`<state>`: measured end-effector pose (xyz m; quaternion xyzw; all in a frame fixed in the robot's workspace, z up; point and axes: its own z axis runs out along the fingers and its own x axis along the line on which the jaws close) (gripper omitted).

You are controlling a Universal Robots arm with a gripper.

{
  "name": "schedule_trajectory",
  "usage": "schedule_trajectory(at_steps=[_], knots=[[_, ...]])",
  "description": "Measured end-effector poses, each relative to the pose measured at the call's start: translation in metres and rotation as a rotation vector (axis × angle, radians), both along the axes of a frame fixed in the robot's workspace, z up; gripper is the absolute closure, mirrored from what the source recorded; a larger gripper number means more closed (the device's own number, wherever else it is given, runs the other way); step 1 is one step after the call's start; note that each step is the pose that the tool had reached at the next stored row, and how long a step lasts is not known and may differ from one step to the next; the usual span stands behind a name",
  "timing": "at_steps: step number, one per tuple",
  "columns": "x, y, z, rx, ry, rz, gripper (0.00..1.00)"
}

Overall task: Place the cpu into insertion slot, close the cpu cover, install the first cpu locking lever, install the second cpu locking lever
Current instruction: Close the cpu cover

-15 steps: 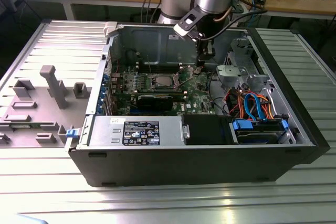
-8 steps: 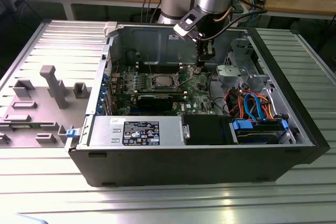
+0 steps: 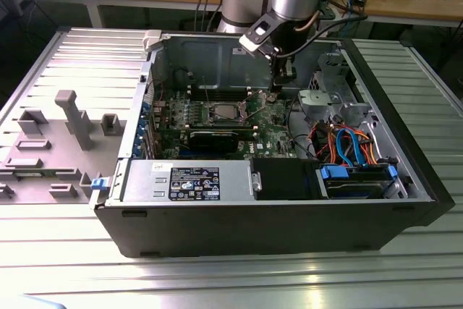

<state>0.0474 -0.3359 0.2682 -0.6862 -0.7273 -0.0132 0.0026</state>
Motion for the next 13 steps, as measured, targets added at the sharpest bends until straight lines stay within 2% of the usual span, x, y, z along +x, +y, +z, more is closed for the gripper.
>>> schedule_trajectory(at_steps=[2,6,7,8,10,13], knots=[[0.0000,0.0003,-0.0011,0.0004,-0.0001,0.002,0.89],[0.0000,0.0005,-0.0089,0.0002,0.0000,0.010,0.89],[0.0000,0.0005,-0.0109,0.0002,0.0015,0.012,0.89],[0.0000,0.0005,-0.0117,0.0002,0.0061,0.012,0.89],[-0.0001,0.0004,-0.0146,0.0003,0.0111,0.013,0.89],[0.0000,0.0005,-0.0191,0.0003,0.0120,0.017,0.89]])
